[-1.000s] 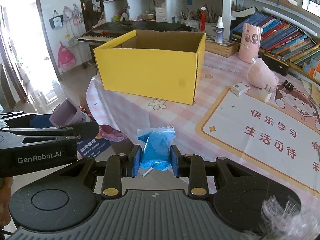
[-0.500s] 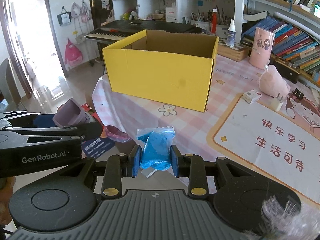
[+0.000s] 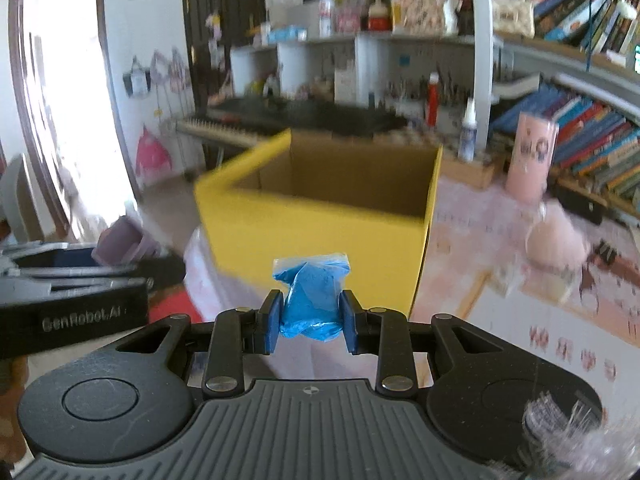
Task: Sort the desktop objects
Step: 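Carry the toy car and blue item with both tools to the yellow box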
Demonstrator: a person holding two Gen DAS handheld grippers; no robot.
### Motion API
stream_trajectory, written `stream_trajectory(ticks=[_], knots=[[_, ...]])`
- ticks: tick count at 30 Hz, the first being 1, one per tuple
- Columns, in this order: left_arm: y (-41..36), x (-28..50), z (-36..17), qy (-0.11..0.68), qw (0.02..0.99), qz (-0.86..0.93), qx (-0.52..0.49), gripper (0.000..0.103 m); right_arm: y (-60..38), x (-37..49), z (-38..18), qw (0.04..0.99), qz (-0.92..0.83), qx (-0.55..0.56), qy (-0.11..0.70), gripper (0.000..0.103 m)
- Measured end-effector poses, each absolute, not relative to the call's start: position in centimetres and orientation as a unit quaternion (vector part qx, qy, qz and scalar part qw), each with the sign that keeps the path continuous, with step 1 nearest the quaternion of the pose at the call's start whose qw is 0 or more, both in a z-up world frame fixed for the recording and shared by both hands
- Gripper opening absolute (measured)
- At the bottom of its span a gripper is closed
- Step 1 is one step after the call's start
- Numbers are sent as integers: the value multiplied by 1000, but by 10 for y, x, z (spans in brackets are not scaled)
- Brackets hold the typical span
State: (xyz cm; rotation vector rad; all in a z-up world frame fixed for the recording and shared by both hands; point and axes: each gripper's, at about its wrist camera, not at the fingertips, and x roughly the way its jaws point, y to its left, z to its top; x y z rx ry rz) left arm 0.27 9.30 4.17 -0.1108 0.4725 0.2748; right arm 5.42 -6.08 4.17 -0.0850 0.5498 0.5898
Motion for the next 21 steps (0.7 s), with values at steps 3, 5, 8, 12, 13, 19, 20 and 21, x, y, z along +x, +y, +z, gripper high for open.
stream_trajectory(ticks=[3,5,8,12,13,19,20,21], knots=[[95,16,50,204,966,150,-59,63,-61,74,56,927,290,-26,238,28],[94,25,54,191,967,157,-57,63,-63,88,63,928,293,-18,229,28],[92,40,58,185,968,162,-54,63,-62,110,69,927,299,-17,225,28],[88,60,58,187,967,166,-52,63,-62,132,70,923,309,-24,229,28],[86,64,58,188,967,167,-51,63,-62,139,69,921,312,-28,232,28],[80,89,55,199,963,174,-47,63,-60,176,63,908,329,-52,255,28],[78,93,55,200,963,176,-46,63,-60,182,62,905,332,-58,258,28],[77,97,54,202,962,176,-45,63,-59,188,61,902,338,-63,261,28]])
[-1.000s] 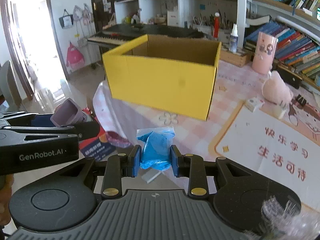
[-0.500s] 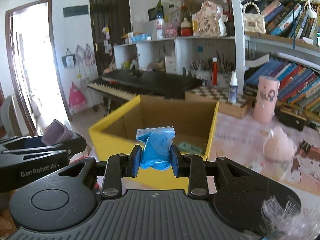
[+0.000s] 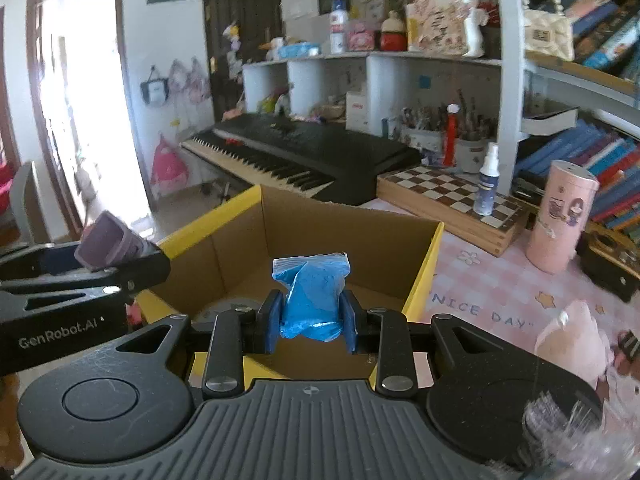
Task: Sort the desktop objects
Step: 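Carry the toy car and blue item with both tools to the yellow box, then lower both tools into the box and open them, releasing car and blue item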
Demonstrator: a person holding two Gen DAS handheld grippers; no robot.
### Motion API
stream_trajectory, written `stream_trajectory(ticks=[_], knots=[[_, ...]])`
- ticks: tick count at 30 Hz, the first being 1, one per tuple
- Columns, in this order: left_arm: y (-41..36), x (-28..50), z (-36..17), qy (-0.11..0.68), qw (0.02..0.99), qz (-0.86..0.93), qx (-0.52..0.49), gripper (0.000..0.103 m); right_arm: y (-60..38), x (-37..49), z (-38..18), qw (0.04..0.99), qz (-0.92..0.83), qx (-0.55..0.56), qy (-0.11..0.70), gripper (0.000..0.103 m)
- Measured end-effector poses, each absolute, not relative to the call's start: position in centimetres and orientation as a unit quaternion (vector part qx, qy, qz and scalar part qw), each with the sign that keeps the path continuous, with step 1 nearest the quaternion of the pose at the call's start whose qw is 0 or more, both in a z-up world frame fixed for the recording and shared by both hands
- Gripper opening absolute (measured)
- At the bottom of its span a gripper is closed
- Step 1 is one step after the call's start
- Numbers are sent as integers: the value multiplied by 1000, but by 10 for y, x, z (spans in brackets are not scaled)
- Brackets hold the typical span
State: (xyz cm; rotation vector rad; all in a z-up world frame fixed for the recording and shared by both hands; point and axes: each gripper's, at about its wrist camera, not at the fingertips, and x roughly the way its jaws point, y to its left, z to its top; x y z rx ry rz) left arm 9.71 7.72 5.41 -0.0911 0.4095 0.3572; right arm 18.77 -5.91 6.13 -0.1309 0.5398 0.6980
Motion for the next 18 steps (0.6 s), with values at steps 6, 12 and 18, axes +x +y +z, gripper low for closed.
stream_trajectory(ticks=[6,12,18], knots=[[72,118,47,225,956,183,-38,63,-52,215,54,880,372,-111,273,28],[73,141,38,259,947,188,-32,63,-46,238,44,861,389,-173,276,28],[71,161,31,291,938,186,-21,63,-44,263,39,845,406,-211,277,28]])
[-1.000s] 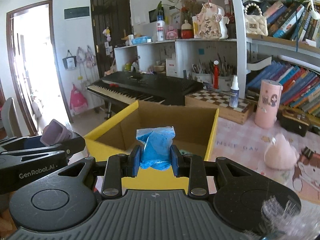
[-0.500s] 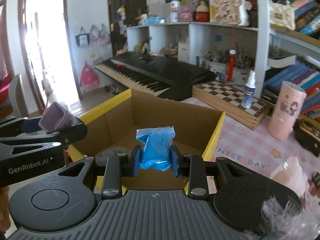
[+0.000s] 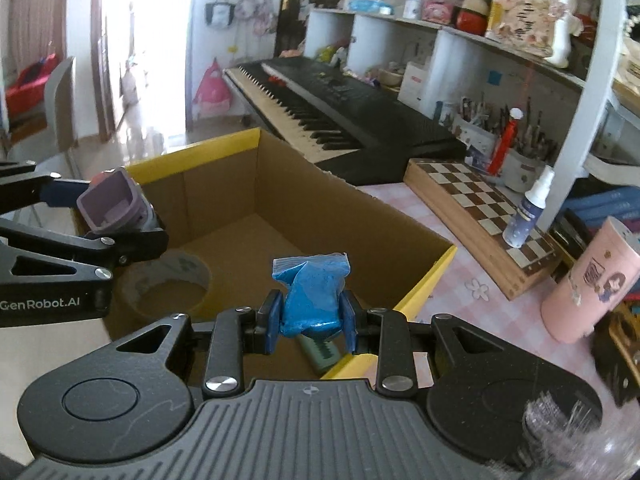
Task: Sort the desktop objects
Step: 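Lower both tools into the box and open them, releasing car and blue item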
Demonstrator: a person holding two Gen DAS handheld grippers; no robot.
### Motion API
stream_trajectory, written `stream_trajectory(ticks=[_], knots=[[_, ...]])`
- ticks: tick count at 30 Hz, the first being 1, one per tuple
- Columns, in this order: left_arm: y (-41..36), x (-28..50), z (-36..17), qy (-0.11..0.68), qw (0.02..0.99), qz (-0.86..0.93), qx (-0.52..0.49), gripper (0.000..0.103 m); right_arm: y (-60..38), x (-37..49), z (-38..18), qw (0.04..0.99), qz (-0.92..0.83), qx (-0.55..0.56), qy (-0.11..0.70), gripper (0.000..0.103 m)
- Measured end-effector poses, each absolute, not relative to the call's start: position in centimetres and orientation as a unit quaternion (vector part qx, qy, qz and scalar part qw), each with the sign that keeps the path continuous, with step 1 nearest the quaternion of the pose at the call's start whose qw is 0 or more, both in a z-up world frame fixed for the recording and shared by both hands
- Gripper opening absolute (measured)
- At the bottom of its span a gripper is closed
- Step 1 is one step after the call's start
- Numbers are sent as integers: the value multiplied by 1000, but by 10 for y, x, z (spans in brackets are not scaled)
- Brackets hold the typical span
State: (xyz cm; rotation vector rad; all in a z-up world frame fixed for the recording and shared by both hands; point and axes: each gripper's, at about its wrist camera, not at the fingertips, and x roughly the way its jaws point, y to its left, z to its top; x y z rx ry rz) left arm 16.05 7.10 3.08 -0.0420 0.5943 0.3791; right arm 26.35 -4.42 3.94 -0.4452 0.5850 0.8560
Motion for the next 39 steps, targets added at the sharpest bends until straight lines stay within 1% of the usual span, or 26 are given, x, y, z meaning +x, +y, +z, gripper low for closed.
stream_trajectory(ticks=[4,10,16,19,28,35,39], knots=[[67,172,25,314,933,177,-10,63,-38,271,34,823,425,-256,275,28],[66,185,17,344,924,168,-13,64,-27,270,25,798,440,-331,245,28],[63,194,11,362,918,165,-6,64,-19,278,17,767,466,-364,248,28],[61,198,8,371,914,165,-2,64,-15,285,12,752,481,-368,259,28],[57,206,2,389,906,164,6,64,-6,290,2,723,499,-407,253,28],[55,209,0,394,903,171,9,64,-8,294,3,717,509,-401,257,28],[55,207,3,384,906,177,5,64,-9,294,3,717,510,-400,255,28]])
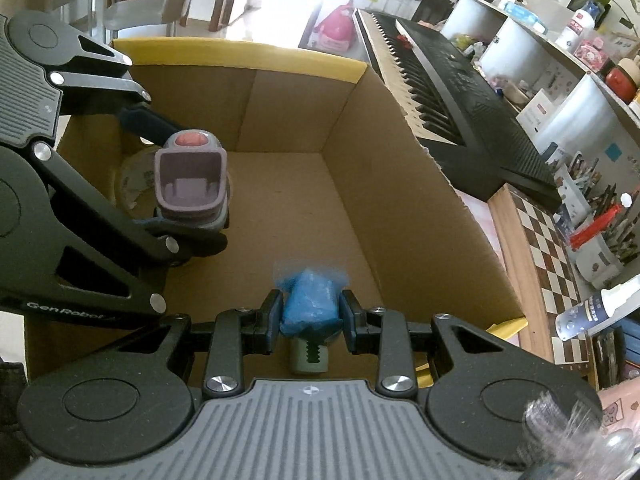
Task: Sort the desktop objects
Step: 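Lower both tools into the box and open them, releasing car and blue item, then withdraw both open tools from the box toward the plug and white box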
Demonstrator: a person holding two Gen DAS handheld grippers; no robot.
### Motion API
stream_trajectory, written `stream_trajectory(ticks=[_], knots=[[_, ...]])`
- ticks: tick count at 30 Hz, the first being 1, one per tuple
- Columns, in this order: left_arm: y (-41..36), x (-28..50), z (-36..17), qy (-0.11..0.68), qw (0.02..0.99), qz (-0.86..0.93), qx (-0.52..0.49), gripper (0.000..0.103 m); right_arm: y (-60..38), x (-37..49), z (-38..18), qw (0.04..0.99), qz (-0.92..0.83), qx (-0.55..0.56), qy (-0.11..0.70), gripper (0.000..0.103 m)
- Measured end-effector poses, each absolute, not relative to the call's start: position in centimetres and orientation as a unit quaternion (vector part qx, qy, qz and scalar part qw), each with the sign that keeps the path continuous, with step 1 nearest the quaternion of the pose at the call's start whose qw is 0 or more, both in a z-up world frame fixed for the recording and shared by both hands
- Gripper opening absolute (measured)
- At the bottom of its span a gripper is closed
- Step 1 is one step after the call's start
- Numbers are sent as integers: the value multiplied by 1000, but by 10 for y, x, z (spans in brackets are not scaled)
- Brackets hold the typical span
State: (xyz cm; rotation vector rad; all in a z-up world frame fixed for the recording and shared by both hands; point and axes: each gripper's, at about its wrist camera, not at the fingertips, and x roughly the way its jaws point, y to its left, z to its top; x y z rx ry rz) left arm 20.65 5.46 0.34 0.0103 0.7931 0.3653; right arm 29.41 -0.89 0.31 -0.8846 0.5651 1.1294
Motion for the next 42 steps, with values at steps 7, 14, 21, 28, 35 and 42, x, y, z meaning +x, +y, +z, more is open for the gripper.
stream_trajectory(ticks=[7,14,21,28,35,42], knots=[[50,200,18,344,921,183,12,65,-11,295,8,730,507,-380,255,33],[51,184,31,308,934,184,5,66,-25,289,27,775,475,-331,253,36],[54,167,36,287,940,184,-9,66,-47,270,48,826,432,-265,245,38],[59,149,40,270,945,183,-23,66,-69,245,62,876,372,-199,233,40],[63,126,43,259,949,178,-39,73,-90,210,69,918,306,-120,221,53],[67,99,40,251,950,183,-42,83,-102,172,63,942,245,-74,216,59]])
